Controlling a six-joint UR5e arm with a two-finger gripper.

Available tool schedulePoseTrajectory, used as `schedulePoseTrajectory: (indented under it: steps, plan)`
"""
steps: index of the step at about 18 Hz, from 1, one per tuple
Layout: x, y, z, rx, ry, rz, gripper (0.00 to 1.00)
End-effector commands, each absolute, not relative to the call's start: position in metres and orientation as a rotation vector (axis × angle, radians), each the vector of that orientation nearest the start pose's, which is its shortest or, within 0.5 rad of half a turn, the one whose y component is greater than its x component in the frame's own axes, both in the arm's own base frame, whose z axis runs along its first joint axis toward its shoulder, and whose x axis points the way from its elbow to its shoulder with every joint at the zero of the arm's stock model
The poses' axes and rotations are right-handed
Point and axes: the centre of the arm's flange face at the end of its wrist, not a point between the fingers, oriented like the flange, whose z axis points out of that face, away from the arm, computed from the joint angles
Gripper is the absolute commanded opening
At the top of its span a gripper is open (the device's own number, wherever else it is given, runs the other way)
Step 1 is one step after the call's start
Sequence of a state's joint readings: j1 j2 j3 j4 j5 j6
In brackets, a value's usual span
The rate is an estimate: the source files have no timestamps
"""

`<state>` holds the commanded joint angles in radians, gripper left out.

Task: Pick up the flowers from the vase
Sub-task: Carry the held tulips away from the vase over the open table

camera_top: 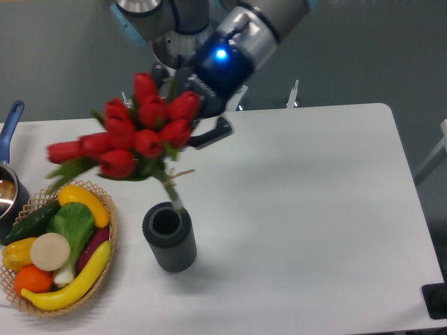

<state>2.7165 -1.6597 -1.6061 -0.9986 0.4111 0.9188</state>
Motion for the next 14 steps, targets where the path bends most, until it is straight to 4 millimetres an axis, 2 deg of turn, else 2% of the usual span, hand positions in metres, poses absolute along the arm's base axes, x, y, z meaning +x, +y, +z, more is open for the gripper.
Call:
schedulePoseTrajectory:
  steps: [3, 5, 9, 12, 14]
  plan:
    - [-0.431, 0.397, 0.535, -1.949, 0.006, -0.224, 0.44]
    - [-0.448, 0.383, 0.532, -1.949, -0.007, -0.186, 0.44]
    - [-0.491, 0.367, 0.499, -1.958, -0.027, -0.164, 0.44]
    - [-0.511, 0.355, 0.482, -1.962, -0.018, -0.133, 0.44]
    - [-0.516, 0.355, 0.476, -1.965, -0.022, -0.137, 0.44]
